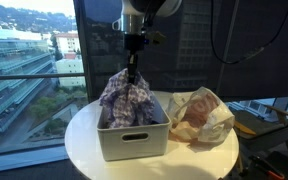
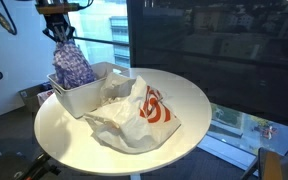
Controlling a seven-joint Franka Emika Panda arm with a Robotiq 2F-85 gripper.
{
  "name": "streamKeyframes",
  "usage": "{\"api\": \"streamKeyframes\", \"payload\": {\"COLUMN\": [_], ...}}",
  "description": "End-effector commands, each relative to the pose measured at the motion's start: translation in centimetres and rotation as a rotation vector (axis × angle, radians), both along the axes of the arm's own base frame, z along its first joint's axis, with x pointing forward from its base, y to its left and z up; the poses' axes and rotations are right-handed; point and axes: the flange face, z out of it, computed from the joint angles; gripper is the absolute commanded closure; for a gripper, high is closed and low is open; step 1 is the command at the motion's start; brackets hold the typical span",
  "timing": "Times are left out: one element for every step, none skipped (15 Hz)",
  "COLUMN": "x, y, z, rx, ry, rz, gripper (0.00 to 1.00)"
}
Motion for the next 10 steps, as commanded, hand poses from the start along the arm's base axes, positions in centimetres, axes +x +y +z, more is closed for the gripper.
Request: {"api": "streamKeyframes", "payload": {"x": [-3.2,-4.2,-5.0,-5.9,-6.7,-7.6,-8.3,-9.1,-9.8,-10.6], "y": [-1.4,-1.8,-2.2,-2.9,-3.5,-4.5,-5.4,-6.8,-8.0,-9.5], "z": [6.8,8.6,10.1,11.8,13.3,14.8,16.1,17.3,18.3,19.4], "rx": [0.066,0.083,0.099,0.117,0.134,0.151,0.167,0.179,0.192,0.204], "ry": [-0.169,-0.213,-0.256,-0.295,-0.331,-0.363,-0.393,-0.415,-0.44,-0.467], "rz": [-0.061,-0.077,-0.092,-0.116,-0.142,-0.173,-0.209,-0.253,-0.29,-0.329], "gripper": [0.98,0.98,0.98,0.98,0.98,0.98,0.98,0.98,0.98,0.98]}}
